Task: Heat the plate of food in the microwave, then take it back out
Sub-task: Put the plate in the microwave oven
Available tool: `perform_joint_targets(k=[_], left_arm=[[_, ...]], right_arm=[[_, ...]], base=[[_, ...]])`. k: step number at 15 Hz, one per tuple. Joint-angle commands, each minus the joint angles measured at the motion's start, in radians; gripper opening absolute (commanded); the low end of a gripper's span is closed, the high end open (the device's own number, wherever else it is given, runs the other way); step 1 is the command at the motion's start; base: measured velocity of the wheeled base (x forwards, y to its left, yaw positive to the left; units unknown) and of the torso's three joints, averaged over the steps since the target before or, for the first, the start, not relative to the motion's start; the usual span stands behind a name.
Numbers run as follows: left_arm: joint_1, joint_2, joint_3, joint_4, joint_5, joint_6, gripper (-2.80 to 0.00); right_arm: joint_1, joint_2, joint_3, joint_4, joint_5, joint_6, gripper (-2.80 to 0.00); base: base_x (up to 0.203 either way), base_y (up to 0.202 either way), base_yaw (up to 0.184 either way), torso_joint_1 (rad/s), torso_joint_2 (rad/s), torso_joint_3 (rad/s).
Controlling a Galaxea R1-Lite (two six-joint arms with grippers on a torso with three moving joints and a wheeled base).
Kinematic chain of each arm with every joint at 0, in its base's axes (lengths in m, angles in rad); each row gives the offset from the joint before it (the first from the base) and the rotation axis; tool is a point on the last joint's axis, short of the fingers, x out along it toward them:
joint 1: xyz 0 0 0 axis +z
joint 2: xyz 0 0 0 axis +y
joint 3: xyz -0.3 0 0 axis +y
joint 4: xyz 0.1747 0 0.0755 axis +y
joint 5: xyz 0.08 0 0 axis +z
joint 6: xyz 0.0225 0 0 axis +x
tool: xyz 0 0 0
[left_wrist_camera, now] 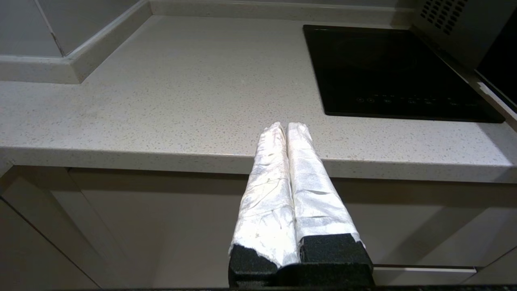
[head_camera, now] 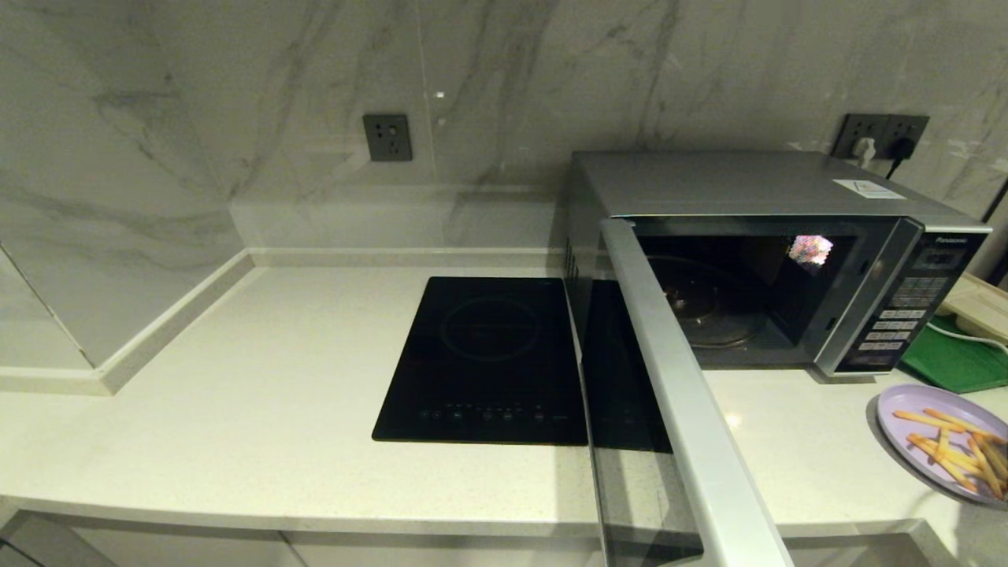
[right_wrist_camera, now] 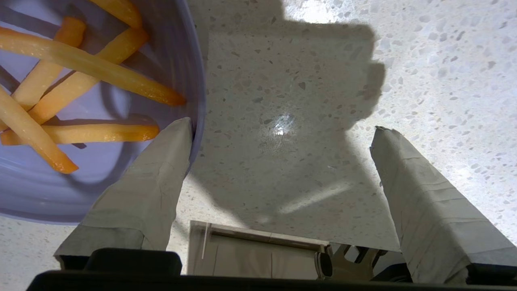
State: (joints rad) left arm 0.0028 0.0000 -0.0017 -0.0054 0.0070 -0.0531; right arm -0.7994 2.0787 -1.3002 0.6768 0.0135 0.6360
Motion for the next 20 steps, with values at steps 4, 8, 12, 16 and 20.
perform_joint_targets(k=[4, 8, 12, 16, 20], left_arm=[[0.000, 0.000, 0.000, -0.001, 0.001, -0.001, -2.80], [0.000, 0.000, 0.000, -0.001, 0.001, -0.001, -2.80], [0.000, 0.000, 0.000, -0.001, 0.001, -0.001, -2.80], [0.000, 0.000, 0.000, -0.001, 0.001, -0.001, -2.80], [0.000, 0.000, 0.000, -0.001, 0.001, -0.001, -2.80]], right_arm=[[0.000, 0.009, 0.001, -0.002, 0.002, 0.003, 0.00], [0.000, 0.010, 0.007, -0.017, 0.002, 0.002, 0.00], [0.000, 0.023, 0.009, -0.019, 0.002, 0.002, 0.00], [0.000, 0.029, 0.009, -0.024, 0.002, 0.002, 0.00], [0.000, 0.026, 0.010, -0.039, 0.003, 0.004, 0.00]], base=[[0.000, 0.000, 0.000, 0.000, 0.00, 0.000], [0.000, 0.000, 0.000, 0.000, 0.00, 0.000], [0.000, 0.000, 0.000, 0.000, 0.00, 0.000], [0.000, 0.000, 0.000, 0.000, 0.00, 0.000], [0.000, 0.000, 0.000, 0.000, 0.00, 0.000]])
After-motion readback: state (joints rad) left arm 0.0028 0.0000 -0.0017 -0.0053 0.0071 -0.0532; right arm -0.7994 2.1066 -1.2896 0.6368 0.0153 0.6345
